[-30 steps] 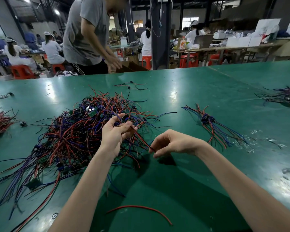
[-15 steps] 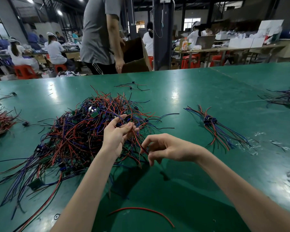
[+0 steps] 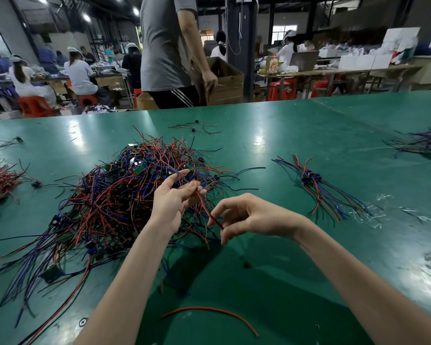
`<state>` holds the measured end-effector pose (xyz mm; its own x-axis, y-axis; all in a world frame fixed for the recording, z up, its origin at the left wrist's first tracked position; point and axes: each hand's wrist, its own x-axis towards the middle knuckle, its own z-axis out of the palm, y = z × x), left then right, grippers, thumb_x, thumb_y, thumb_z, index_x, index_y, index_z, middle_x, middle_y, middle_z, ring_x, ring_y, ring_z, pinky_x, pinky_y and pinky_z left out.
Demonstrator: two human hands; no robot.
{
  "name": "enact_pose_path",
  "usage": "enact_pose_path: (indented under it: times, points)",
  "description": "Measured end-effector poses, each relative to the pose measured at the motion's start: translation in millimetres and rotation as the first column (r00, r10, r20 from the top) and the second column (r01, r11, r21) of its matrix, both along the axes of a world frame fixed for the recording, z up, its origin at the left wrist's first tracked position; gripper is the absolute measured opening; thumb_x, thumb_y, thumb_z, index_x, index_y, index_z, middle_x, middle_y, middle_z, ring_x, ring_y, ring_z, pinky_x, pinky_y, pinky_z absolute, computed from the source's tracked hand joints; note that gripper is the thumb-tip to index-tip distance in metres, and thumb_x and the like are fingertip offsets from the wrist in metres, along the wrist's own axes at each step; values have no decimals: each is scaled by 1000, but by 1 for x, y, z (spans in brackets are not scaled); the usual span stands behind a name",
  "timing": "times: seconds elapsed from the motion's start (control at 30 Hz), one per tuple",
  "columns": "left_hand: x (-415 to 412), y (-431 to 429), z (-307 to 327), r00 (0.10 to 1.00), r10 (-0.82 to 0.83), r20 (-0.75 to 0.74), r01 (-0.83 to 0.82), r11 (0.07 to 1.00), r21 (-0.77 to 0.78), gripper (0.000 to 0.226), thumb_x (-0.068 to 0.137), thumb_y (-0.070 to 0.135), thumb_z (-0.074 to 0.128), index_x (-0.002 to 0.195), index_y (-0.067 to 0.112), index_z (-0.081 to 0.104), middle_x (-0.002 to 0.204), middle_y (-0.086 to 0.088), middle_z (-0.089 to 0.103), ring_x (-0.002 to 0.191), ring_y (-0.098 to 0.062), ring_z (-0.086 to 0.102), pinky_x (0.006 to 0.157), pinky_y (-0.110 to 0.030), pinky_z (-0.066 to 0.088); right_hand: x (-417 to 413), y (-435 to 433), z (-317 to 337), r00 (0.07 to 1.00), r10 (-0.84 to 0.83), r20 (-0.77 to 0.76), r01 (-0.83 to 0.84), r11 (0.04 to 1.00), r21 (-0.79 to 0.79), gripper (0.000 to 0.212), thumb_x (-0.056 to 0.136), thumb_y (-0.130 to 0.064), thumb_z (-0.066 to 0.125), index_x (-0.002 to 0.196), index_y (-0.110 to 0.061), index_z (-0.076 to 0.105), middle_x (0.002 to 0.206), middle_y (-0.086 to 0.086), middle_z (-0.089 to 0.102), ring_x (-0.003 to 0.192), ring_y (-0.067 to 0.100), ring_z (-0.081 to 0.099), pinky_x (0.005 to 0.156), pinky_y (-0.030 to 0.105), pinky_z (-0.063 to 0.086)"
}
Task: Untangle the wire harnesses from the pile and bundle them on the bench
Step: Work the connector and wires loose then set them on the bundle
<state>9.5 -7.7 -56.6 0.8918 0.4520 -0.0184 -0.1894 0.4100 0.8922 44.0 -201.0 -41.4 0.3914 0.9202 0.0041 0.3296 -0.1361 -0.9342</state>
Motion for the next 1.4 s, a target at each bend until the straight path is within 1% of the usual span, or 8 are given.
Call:
enact_pose_path:
  times: [0.17, 0.37, 0.67, 0.83, 0.93, 1.03, 1.27, 1.4]
  points:
    - [-1, 1, 2, 1000, 5, 8, -5, 1000, -15, 29, 87, -11, 56, 110, 6, 57, 68, -9, 69, 63, -20, 69, 59, -27, 57, 9, 3, -6, 970, -218, -103, 180, 940, -291, 17, 79, 11, 57, 79, -4, 65, 56, 4, 67, 43, 8, 55, 42, 13, 38]
    - [-2, -11, 3, 1000, -27, 14, 26, 998, 54, 29, 86, -12, 55, 110, 6, 57, 73, -14, 66, 63, -19, 67, 62, -31, 59, 18, 1, -8, 924, -343, -169, 226, 847, -481, 15, 80, 11, 55, 75, -1, 63, 51, 7, 65, 36, 6, 53, 36, 13, 40]
    - [-5, -17, 9, 999, -32, 34, 31, 999, 21, 29, 86, -12, 54, 110, 5, 56, 77, -15, 63, 60, -17, 67, 64, -30, 60, 17, -13, 4, 995, 14, -96, -49, 925, -376, 21, 84, -11, 67, 105, -8, 63, 84, 0, 71, 71, 4, 61, 67, 24, 40]
    - [-8, -28, 12, 997, -66, 39, 64, 997, 47, 28, 86, -13, 55, 105, 7, 58, 73, -15, 62, 57, -17, 66, 57, -24, 56, 24, -13, 10, 968, -228, -104, 205, 959, -196, 49, 69, -47, 67, 104, -12, 67, 95, 0, 73, 77, 7, 59, 64, 20, 38]
    - [-8, -36, 8, 996, -87, 10, 85, 990, 116, 30, 84, -13, 57, 106, 8, 58, 73, -14, 63, 58, -16, 66, 59, -25, 58, 22, -2, 2, 921, -356, -160, 348, 934, -74, 27, 76, -40, 69, 85, -15, 70, 85, 5, 73, 63, 6, 58, 56, 18, 36]
    - [-7, -42, 4, 996, -86, -23, 88, 980, 176, 32, 82, -11, 62, 102, 15, 61, 75, -9, 62, 73, -17, 65, 78, -31, 57, 16, 8, -6, 884, -440, -155, 447, 894, 9, 17, 84, -26, 69, 73, -14, 68, 72, 6, 69, 51, 6, 54, 48, 17, 33]
    - [-5, -43, 0, 998, -66, -8, 65, 961, 268, 30, 78, 0, 72, 100, 18, 63, 77, -7, 72, 84, -21, 66, 94, -30, 49, 12, 12, -7, 853, -480, -206, 509, 853, 119, 14, 85, -4, 66, 71, -7, 63, 55, 0, 65, 42, 3, 49, 39, 14, 37]
    - [-4, -43, 1, 989, -140, -42, 146, 952, 269, 35, 79, 9, 71, 110, 20, 59, 88, 0, 75, 89, -7, 67, 94, -23, 44, 15, 9, -2, 828, -511, -232, 552, 816, 171, 11, 85, -1, 65, 75, -4, 62, 54, 1, 63, 42, 4, 52, 40, 15, 42]
